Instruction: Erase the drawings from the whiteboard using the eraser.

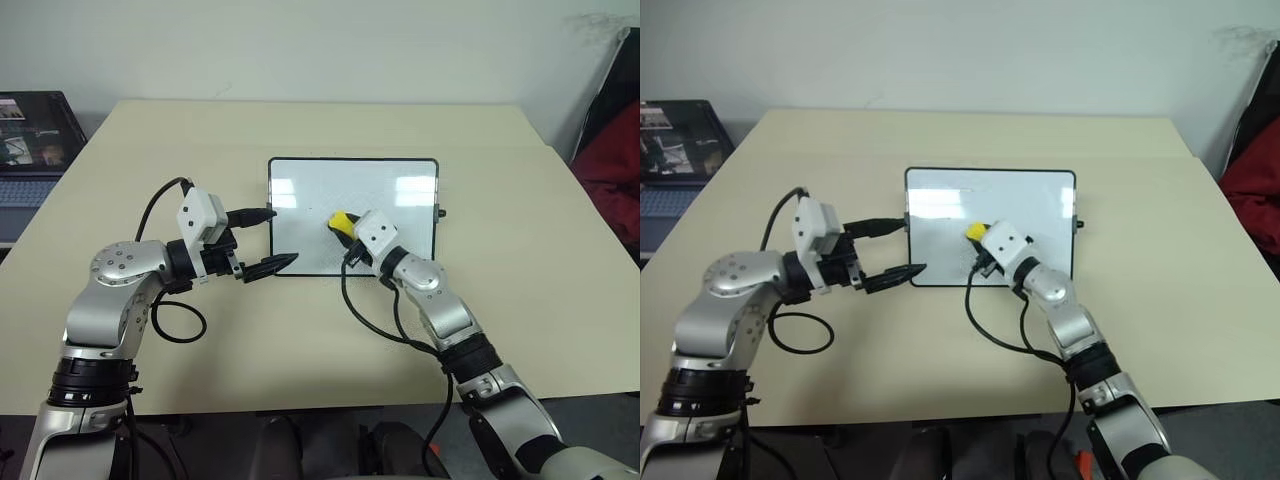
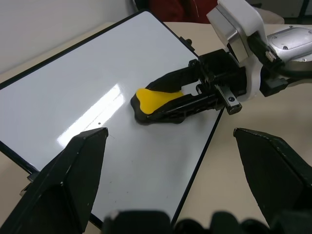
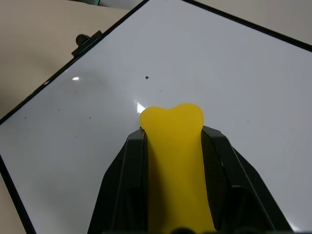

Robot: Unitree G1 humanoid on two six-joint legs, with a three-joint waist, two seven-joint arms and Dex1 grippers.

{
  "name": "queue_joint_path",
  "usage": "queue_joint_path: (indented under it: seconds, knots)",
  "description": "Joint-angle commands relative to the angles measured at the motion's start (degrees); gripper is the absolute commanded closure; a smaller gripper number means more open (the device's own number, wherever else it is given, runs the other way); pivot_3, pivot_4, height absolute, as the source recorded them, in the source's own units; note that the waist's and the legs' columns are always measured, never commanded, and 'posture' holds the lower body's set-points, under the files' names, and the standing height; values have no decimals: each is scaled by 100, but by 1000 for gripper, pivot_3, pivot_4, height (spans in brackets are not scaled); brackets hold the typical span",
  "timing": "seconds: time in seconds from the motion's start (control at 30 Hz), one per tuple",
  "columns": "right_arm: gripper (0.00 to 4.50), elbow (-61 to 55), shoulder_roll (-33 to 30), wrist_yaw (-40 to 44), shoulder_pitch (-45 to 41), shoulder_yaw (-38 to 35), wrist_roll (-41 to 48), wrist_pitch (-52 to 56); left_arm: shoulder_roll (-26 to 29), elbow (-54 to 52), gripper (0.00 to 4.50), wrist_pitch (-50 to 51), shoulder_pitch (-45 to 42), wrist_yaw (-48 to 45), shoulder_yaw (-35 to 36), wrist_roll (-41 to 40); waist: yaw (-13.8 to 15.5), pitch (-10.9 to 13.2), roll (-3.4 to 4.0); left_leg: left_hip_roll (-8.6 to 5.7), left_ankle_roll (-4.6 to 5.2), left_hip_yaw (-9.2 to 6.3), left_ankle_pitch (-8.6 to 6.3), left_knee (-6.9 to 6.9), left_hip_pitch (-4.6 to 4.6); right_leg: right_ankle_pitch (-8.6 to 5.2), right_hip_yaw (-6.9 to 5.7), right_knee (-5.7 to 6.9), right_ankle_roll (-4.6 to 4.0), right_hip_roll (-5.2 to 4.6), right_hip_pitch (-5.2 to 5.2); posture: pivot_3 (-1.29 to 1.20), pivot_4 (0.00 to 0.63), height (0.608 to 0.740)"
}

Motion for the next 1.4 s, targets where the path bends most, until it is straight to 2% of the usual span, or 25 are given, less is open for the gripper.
queue_joint_path:
  seconds: [0.03, 0.13, 0.37, 0.6, 0.87, 1.03, 1.17, 1.23, 1.33, 1.4]
  knots:
    - [3374, -1028, -120, -124, -242, -419, 155, 261, 17, -126, 0, -62, -61, 9, 99, -23, 25, 0, 0, 0, -1, 0, 0, 0, -9, 0, -1, -1, 0, 0, -11, 0, 150, 740]
    - [3374, -971, -359, -355, -311, -715, 39, 198, -26, -137, 0, -72, -45, 27, 75, -27, 67, -1, -1, 0, -3, 3, 0, -4, -15, 0, -1, -22, 0, 0, -12, 0, 150, 740]
    - [3375, 449, -558, -564, -103, -900, 47, -339, -61, -97, 0, -112, -71, 12, 64, -11, 69, -1, -1, -3, -3, 12, -2, -4, -13, -1, 5, -26, 1, -2, -9, 0, 150, 740]
    - [3377, 1222, -534, -512, 405, -567, -170, -955, -75, -75, 0, -146, -76, 10, 69, -10, 48, -7, -10, -2, -2, 8, -2, -1, 17, -1, 2, -23, 2, -1, 25, 0, 150, 740]
    - [3377, 1058, -194, -294, 911, 177, -386, -1120, -82, -41, 0, -175, -91, 8, 74, -6, -62, -13, -19, 1, 0, 0, -2, -2, 120, -11, 4, -21, 21, -2, 115, 0, 150, 740]
    - [3377, -195, -150, -180, 648, 90, -190, -720, -38, -35, 0, -192, 21, 67, 158, 31, -66, -1, -4, 0, 5, -3, 2, -2, 123, -12, 5, -21, 22, -2, 119, 0, 150, 740]
    - [3378, -991, -170, -104, 215, -120, -35, -160, 23, -10, 0, -197, 152, 169, 284, 85, -61, 1, -2, 0, 3, -4, 1, -4, 41, -6, 3, -15, 13, -2, 44, 0, 150, 740]
    - [3378, -1101, -182, -91, 44, -158, -31, 17, 79, -29, 0, -152, 222, 183, 316, 90, -37, 0, -2, 0, -1, -4, 3, -3, -6, 2, -2, -9, -2, 1, -4, 0, 150, 740]
    - [3378, -856, -194, -114, -393, -168, -108, 101, 253, -8, 0, -121, 383, 204, 393, 180, -17, 0, -2, 1, -14, -1, 2, -12, -12, -3, -4, -27, 6, 1, -8, 0, 150, 740]
    - [3378, -273, -161, -231, -755, -154, -200, -51, 327, 14, 0, -140, 455, 273, 510, 207, -6, 0, -2, 1, -19, 4, -2, -15, -12, -6, 1, -33, 9, 0, -9, 0, 150, 740]
